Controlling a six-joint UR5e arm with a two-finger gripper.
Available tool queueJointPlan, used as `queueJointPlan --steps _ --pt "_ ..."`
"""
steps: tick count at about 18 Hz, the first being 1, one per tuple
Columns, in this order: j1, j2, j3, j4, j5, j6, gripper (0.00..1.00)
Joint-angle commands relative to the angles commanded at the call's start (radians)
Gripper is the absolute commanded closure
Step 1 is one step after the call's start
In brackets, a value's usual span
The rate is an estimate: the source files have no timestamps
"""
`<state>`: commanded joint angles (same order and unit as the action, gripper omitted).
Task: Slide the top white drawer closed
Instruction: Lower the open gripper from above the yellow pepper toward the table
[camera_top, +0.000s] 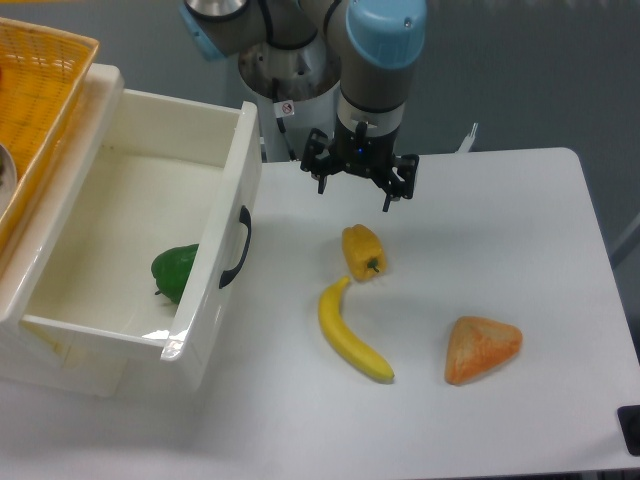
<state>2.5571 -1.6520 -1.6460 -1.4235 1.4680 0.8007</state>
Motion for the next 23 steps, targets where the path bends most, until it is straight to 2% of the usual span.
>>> queueJointPlan --steps 20,23 --pt "-0.006 -0.084 -0.02 0.005 0.003 -0.012 0.0" --pt "-0.009 -0.11 -0.018 0.006 0.005 -0.095 0.0"
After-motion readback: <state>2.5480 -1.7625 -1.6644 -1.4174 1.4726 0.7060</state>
